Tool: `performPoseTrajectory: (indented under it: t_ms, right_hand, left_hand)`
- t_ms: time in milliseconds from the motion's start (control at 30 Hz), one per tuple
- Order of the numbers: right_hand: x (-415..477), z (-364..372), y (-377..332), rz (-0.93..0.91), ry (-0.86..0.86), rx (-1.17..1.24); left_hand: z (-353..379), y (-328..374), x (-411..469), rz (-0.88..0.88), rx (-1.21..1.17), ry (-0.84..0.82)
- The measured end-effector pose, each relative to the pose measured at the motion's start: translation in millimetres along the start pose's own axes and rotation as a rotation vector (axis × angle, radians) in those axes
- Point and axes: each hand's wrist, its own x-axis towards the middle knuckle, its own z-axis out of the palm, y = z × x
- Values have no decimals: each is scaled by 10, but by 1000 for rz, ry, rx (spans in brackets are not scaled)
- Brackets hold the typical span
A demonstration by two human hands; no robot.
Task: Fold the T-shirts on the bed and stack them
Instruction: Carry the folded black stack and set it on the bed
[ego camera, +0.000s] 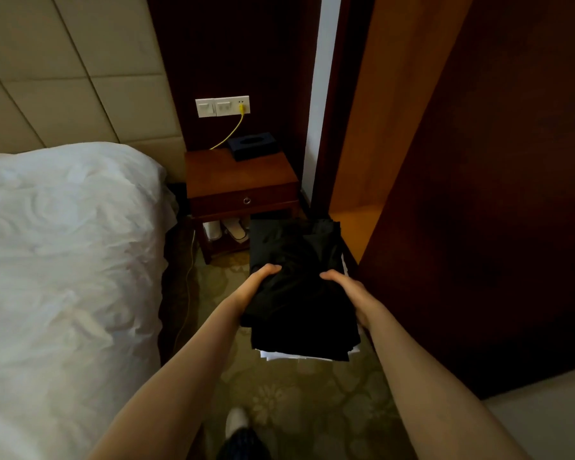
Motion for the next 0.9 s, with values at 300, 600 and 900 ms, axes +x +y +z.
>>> performPoseTrajectory:
  t_ms: [300,600,900]
  right_hand:
    - [1099,80,-611,23,65,1]
    - [2110,139,-1245,59,92,62]
    - [2800,-86,-1748,71,162,65]
  left_hand:
    - [-292,759,962,-27,2,-59]
    - [-550,1655,1949,-75,66,-118]
    - [-447,2201,2787,-88,122,-176]
